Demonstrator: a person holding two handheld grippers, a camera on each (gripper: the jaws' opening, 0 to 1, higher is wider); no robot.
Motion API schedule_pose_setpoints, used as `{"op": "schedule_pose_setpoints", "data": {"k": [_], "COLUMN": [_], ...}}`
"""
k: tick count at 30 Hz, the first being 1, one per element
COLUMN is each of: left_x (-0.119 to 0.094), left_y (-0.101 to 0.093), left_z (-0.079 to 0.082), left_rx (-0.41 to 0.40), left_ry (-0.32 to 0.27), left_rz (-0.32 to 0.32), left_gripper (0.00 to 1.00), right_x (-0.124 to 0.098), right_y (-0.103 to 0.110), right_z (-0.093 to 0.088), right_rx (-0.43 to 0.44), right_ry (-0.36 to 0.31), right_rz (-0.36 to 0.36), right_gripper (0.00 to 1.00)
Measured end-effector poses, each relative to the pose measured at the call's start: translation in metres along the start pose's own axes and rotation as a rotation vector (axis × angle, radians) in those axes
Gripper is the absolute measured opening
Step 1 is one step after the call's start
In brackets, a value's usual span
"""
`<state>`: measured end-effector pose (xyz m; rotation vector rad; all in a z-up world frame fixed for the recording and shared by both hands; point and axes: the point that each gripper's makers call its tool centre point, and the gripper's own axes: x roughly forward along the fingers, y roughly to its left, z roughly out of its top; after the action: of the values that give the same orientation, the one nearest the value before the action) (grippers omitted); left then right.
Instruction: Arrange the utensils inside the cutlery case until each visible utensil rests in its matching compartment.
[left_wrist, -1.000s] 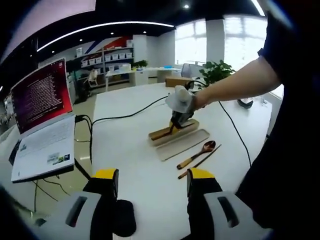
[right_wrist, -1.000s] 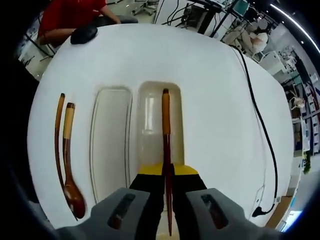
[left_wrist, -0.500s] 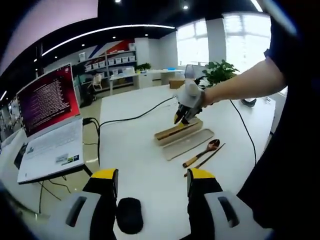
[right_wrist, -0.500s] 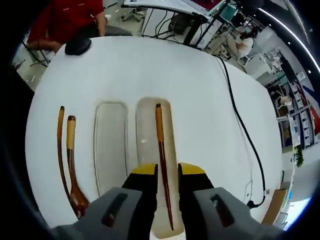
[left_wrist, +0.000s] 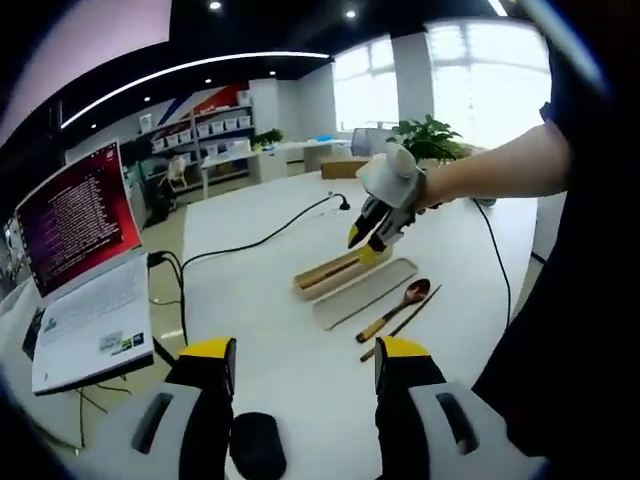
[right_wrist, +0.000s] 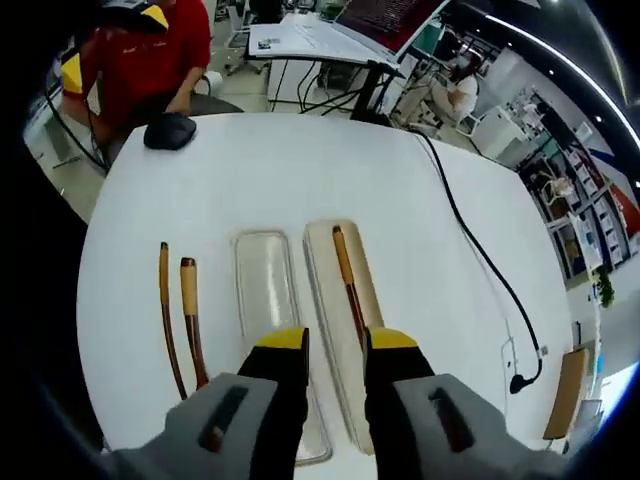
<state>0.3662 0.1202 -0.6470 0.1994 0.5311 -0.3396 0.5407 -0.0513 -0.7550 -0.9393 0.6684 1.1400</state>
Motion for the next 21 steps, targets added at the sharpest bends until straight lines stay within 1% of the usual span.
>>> {"op": "schedule_pose_setpoints", "data": {"k": [3, 6, 8, 13, 15, 17, 19, 21], "left_x": [0.001, 0.002, 0.004, 0.0, -0.002, -0.005, -0.006, -0.007], "left_y": [-0.003, -0.007, -0.011, -0.013, -0.014, -0.015, -0.016, -0.018], "left_z": [-0.005, -0.001, -0.002, -0.001, 0.0, 0.001, 0.0, -0.001], "left_rx": [0.027, 0.013, 0.023, 0.042, 0.042, 0.042, 0.05, 0.051], "left_ry": [0.026, 0.005, 0.011, 0.009, 0.006, -0.003, 0.001, 0.003], "left_rz": [-0.008, -0.019, -0.027, -0.027, -0.024, -0.025, -0.026, -0.027], "left_gripper": [0.58, 0.58, 0.58, 0.6, 0.6, 0.6, 0.6, 0.6], "right_x": [-0.008, -0.016, -0.021, -0.031, -0.034, -0.035, -0.035, -0.035], "right_y": [0.003, 0.007, 0.01, 0.012, 0.016, 0.025, 0.032, 0.036], "right_z": [-0.003, -0.01, -0.014, -0.021, -0.021, -0.022, -0.024, -0.025], "right_rx": [0.031, 0.039, 0.046, 0.068, 0.08, 0.079, 0.08, 0.098], "right_ry": [-0.019, -0.024, -0.031, -0.036, -0.043, -0.044, -0.045, -0.053], "right_rz": [-0.008, -0.018, -0.009, -0.028, -0.029, -0.025, -0.018, -0.019], "right_gripper": [0.2, 0.2, 0.22, 0.22, 0.22, 0.23, 0.23, 0.23]}}
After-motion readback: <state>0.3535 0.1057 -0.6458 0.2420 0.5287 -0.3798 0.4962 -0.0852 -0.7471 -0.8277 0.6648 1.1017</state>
